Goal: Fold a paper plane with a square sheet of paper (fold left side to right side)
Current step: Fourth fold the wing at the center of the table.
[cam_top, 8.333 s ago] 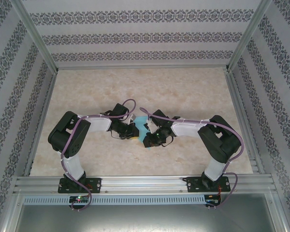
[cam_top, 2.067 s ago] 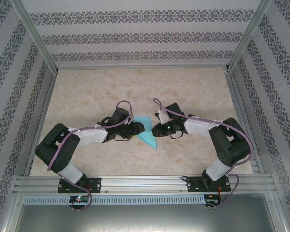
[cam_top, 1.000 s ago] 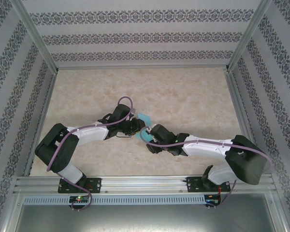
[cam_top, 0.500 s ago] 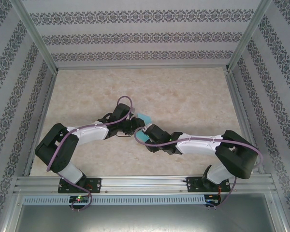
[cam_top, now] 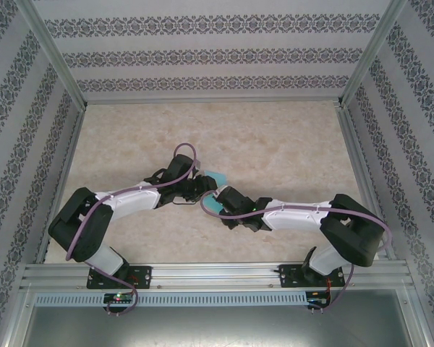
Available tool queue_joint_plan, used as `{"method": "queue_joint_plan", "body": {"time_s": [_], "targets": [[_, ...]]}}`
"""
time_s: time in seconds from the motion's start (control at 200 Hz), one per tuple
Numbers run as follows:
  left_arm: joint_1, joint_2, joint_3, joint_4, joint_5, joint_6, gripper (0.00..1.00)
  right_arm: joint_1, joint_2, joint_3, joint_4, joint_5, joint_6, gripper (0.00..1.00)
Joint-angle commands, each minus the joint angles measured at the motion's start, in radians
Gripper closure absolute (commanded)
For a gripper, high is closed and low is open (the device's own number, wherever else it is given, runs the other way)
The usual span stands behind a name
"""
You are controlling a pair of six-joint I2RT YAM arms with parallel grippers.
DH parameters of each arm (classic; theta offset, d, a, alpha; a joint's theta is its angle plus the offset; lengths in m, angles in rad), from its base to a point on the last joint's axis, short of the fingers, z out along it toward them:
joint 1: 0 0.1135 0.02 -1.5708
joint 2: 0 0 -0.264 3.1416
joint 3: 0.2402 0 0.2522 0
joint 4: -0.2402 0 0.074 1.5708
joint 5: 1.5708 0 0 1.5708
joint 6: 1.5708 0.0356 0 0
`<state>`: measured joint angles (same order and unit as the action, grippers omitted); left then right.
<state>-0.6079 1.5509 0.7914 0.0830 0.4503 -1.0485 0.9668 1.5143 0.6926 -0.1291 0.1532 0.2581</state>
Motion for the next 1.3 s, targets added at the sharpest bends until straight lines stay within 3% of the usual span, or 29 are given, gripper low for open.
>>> {"method": "queue_joint_plan", "body": {"time_s": [0.0, 0.28, 0.425, 0.605, 0.844, 1.299], "targets": [[-0.010, -0.050, -0.002, -0.051, -0.028, 0.015, 0.57, 0.015, 0.017, 0.004, -0.004, -0.018, 0.007, 0.84], [0.035, -0.158, -0.029, -0.145, -0.055, 0.029, 0.35, 0.010, 0.022, -0.012, 0.014, -0.053, 0.029, 0.88], [0.082, -0.233, -0.064, -0.195, -0.071, 0.039, 0.30, -0.008, 0.014, -0.023, 0.036, -0.099, 0.047, 0.89], [0.114, -0.259, -0.120, -0.178, -0.051, 0.028, 0.36, -0.047, -0.002, -0.046, 0.068, -0.162, 0.067, 0.90], [0.100, -0.111, -0.127, -0.004, 0.061, -0.004, 0.52, -0.097, -0.028, -0.092, 0.120, -0.233, 0.095, 0.90], [0.037, 0.095, -0.009, 0.070, 0.099, -0.005, 0.55, -0.159, -0.057, -0.143, 0.173, -0.313, 0.130, 0.93]]}}
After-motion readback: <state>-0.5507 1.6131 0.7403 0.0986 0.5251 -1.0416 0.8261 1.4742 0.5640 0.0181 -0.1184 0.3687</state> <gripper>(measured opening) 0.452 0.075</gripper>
